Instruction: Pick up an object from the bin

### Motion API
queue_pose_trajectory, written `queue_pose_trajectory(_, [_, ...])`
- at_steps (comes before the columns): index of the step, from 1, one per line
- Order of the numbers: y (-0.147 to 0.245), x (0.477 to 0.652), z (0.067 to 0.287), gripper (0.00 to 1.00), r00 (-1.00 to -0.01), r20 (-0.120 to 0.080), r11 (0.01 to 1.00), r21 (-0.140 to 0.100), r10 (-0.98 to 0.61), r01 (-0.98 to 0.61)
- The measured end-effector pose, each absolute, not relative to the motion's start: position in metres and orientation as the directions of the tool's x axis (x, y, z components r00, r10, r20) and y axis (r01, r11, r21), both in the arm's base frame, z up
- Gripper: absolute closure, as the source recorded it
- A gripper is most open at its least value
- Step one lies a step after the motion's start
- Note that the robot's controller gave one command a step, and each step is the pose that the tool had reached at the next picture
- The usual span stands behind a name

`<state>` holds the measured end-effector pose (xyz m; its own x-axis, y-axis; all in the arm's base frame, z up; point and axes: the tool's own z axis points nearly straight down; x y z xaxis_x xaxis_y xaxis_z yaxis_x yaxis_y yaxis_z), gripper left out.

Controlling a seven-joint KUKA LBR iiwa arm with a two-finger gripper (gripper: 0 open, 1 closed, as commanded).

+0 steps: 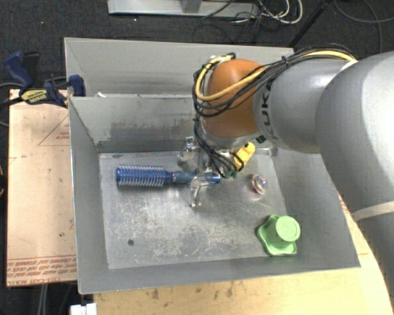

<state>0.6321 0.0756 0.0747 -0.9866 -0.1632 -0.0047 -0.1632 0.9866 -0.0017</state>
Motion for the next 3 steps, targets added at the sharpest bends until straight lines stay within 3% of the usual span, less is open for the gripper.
queue_pose_trajectory(1, [0.115, 0.631, 0.102, 0.0, -0.985, -0.007, 0.985, 0.003, -0.172, -0.172])
queue_pose_trajectory(2, [0.158, 0.628, 0.1, 0.0, -0.984, -0.004, 0.984, 0.003, -0.178, -0.178])
queue_pose_trajectory(3, [0.166, 0.633, 0.076, 0.0, -1.0, -0.007, 1.0, 0.002, -0.028, -0.028])
